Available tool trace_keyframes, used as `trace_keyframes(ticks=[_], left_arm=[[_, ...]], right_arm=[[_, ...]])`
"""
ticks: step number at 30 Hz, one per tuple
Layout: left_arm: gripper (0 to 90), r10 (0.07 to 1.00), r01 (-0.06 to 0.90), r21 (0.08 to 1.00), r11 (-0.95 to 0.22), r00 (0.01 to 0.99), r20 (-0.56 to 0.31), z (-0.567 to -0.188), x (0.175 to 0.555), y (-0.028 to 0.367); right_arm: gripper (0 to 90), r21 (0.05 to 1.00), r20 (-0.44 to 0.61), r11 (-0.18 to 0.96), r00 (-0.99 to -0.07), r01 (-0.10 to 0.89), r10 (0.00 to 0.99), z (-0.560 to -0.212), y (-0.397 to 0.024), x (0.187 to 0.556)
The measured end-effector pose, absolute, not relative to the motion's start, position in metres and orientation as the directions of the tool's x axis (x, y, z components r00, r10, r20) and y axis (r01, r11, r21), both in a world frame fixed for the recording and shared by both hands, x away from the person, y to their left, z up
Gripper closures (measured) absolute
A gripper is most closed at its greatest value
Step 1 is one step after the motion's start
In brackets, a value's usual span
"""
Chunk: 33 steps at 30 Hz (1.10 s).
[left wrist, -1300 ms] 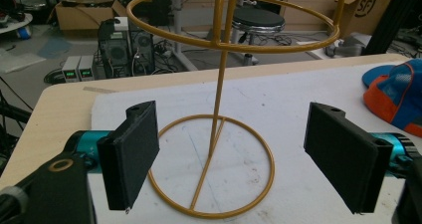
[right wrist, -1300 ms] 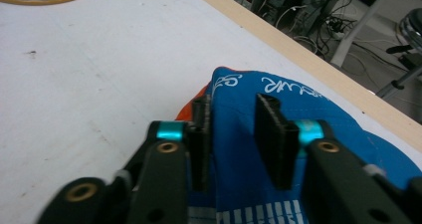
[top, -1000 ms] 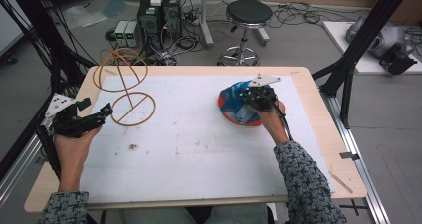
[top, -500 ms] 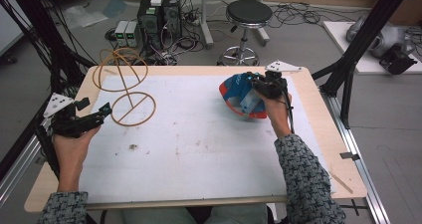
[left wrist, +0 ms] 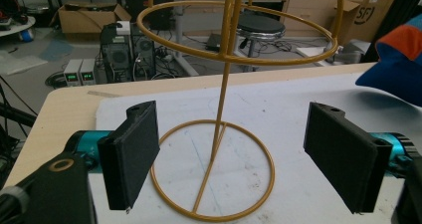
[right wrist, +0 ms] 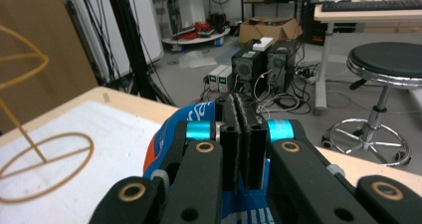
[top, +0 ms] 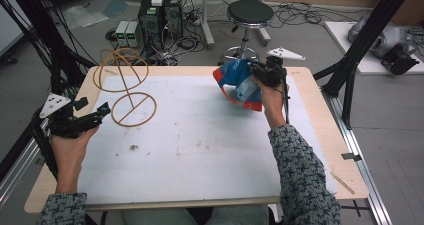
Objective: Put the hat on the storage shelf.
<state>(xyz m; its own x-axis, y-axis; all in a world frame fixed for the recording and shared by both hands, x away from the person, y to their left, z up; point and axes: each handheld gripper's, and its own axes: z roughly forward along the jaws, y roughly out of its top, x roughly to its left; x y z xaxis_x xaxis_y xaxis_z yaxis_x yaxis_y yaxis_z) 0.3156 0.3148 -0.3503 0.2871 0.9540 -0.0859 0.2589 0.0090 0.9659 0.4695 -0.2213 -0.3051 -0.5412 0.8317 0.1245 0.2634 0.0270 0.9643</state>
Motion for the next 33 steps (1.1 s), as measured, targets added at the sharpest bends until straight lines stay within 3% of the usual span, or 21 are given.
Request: trace_keyframes(ticks=[15,33], left_arm=[[22.4,0.956,0.238,0.971,-0.007,0.285,-0.063,-0.346,0.311,0.318],[22.6,0.958,0.209,0.978,-0.01,0.283,-0.05,-0.337,0.304,0.323]], right_arm=[[89.1,0.974,0.178,-0.068,-0.551,0.215,0.815,-0.261,-0.177,0.478],[89.1,0.988,0.136,-0.061,-0.626,0.14,0.768,-0.221,-0.107,0.49]])
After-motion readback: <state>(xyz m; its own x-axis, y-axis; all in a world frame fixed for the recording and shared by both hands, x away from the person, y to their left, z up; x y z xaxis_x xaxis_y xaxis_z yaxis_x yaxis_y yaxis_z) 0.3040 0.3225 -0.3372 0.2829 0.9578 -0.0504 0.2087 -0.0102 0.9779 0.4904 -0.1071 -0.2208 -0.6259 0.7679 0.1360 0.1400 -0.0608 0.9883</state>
